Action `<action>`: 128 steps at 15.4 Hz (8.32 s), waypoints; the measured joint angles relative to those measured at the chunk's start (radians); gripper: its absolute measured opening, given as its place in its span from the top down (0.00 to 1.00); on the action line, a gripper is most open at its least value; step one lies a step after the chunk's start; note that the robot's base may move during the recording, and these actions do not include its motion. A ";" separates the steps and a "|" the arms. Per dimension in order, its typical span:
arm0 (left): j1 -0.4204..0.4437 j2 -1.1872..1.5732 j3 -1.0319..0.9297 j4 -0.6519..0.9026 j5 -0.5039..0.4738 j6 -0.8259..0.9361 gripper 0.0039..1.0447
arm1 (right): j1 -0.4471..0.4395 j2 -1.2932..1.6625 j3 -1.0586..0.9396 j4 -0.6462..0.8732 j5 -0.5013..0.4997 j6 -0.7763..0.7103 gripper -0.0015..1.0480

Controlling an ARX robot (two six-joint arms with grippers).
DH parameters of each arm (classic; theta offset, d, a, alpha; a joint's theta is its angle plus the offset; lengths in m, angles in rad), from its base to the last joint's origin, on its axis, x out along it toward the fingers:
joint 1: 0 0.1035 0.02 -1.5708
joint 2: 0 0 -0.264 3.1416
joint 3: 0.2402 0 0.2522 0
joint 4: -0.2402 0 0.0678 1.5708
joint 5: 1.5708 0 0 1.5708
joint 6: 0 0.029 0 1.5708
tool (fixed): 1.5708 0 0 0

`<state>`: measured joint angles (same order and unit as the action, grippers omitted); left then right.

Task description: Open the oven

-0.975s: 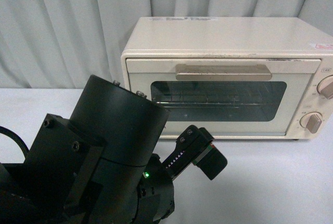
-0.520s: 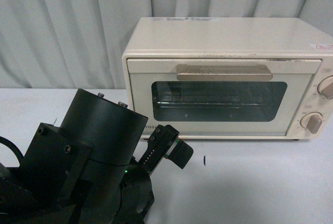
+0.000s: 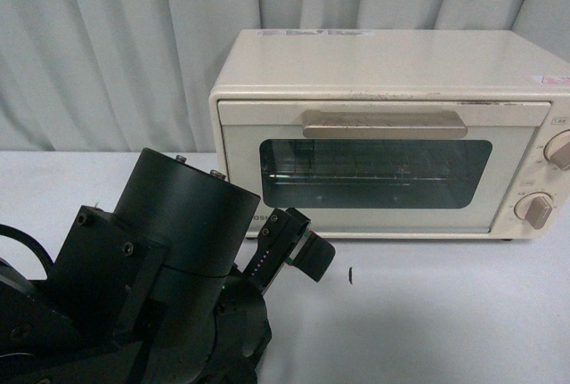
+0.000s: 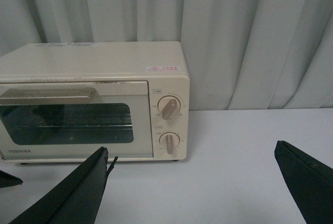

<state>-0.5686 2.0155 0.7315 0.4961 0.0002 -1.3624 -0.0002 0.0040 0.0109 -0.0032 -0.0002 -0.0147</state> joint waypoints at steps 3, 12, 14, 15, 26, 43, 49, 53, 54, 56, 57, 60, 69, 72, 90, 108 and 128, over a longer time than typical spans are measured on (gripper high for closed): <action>0.000 0.000 0.000 0.000 0.000 0.000 0.06 | 0.000 0.000 0.000 0.000 0.000 0.000 0.06; -0.003 0.002 0.002 0.000 0.000 0.000 0.06 | 0.150 1.111 0.429 0.856 0.361 -0.473 0.06; -0.004 0.002 0.002 0.000 0.001 0.000 0.06 | 0.201 1.415 0.647 0.840 0.292 -0.652 0.06; -0.004 0.002 0.002 0.000 0.001 0.000 0.06 | 0.235 1.499 0.712 0.848 0.271 -0.763 0.20; -0.004 0.002 0.002 0.000 0.001 -0.001 0.06 | 0.300 1.573 0.747 0.815 0.196 -1.006 0.63; -0.004 0.002 0.002 0.000 0.001 0.000 0.06 | 0.291 1.677 0.767 0.493 -0.095 -1.178 0.98; -0.003 0.002 0.002 0.000 0.001 0.000 0.06 | 0.268 1.661 0.806 0.367 -0.122 -1.125 0.98; -0.004 0.002 0.002 0.000 0.001 0.000 0.06 | 0.262 1.637 0.832 0.249 -0.137 -1.094 0.98; -0.003 0.002 0.002 0.000 0.001 0.000 0.06 | 0.261 1.637 0.833 0.245 -0.147 -1.091 0.98; -0.004 0.002 0.002 0.000 0.000 0.000 0.06 | 0.261 1.634 0.834 0.232 -0.149 -1.084 0.98; -0.004 0.002 0.002 0.000 0.001 0.000 0.06 | 0.261 1.624 0.834 0.207 -0.155 -1.077 0.98; -0.003 0.002 0.002 0.000 0.000 0.000 0.06 | 0.261 1.601 0.835 0.130 -0.176 -1.065 0.98; -0.004 0.002 0.002 0.000 0.000 0.000 0.06 | 0.288 1.524 0.830 -0.146 -0.229 -1.052 0.98; -0.004 0.002 0.002 0.000 0.002 -0.001 0.06 | 0.288 1.490 0.830 -0.206 -0.247 -1.052 0.98; -0.004 0.002 0.002 0.000 0.001 0.000 0.06 | 0.348 1.359 0.690 0.329 0.008 -0.752 0.21; -0.004 0.002 0.003 0.000 0.003 -0.003 0.06 | 0.075 0.779 0.074 0.690 0.075 -0.003 0.98; -0.004 0.002 0.003 0.000 0.003 -0.003 0.06 | 0.000 0.089 0.000 0.050 0.000 0.000 0.98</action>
<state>-0.5724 2.0171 0.7341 0.4961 0.0036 -1.3659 -0.0002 0.0929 0.0109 0.0467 -0.0006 -0.0151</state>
